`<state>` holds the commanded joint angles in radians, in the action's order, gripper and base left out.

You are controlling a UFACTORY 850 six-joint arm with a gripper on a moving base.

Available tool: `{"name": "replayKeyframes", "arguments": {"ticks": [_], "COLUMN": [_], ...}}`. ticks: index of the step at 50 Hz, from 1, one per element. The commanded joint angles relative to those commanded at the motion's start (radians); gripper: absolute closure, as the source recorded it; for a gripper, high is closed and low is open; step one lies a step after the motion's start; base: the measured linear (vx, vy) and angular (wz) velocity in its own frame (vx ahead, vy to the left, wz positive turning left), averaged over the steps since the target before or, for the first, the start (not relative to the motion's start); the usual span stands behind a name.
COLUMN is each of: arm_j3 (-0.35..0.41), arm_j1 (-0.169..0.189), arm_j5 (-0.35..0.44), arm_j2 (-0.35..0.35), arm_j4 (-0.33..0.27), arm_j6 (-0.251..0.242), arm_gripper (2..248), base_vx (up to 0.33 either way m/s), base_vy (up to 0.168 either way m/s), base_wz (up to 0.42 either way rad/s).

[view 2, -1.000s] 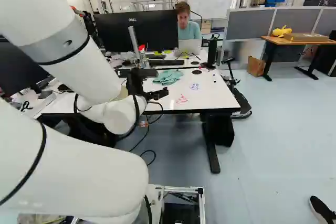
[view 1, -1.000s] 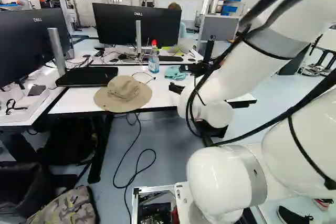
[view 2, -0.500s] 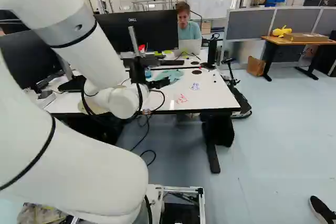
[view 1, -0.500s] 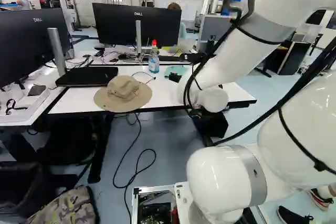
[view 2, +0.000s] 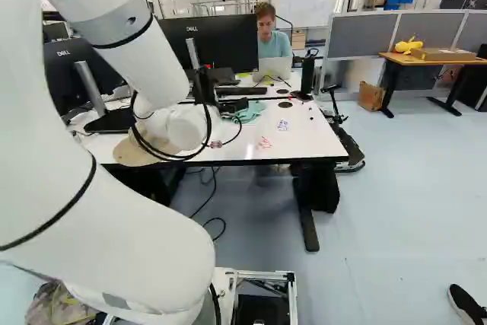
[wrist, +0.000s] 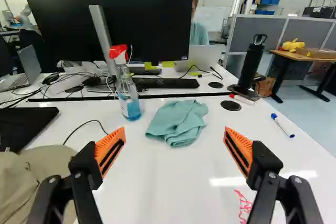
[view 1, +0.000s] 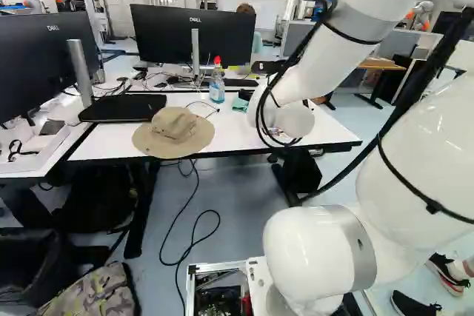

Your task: Clean the table with the green towel

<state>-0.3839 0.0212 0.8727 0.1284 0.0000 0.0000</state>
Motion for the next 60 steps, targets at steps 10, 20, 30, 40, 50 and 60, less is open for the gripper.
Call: {"name": "replayKeyframes", "arguments": {"ticks": [10, 20, 30, 40, 50, 60], "arm_j3": [-0.054, -0.107, -0.161, -0.214, -0.269, -0.323], "arm_j1": [0.001, 0.001, 0.0, 0.0, -0.001, -0.002], "arm_j5": [0.0, 0.0, 0.0, 0.0, 0.0, 0.0], "arm_j2": [-0.057, -0.111, -0.164, -0.215, -0.266, -0.315], "arm_j4": [0.0, 0.0, 0.0, 0.0, 0.0, 0.0], "arm_j6": [0.0, 0.0, 0.0, 0.0, 0.0, 0.0], "arm_gripper": [3, 3, 3, 3, 3, 3], "base_vx": [0.0, 0.0, 0.0, 0.0, 0.0, 0.0], "base_vy": [0.0, 0.0, 0.0, 0.0, 0.0, 0.0], "base_wz": [0.0, 0.0, 0.0, 0.0, 0.0, 0.0]}}
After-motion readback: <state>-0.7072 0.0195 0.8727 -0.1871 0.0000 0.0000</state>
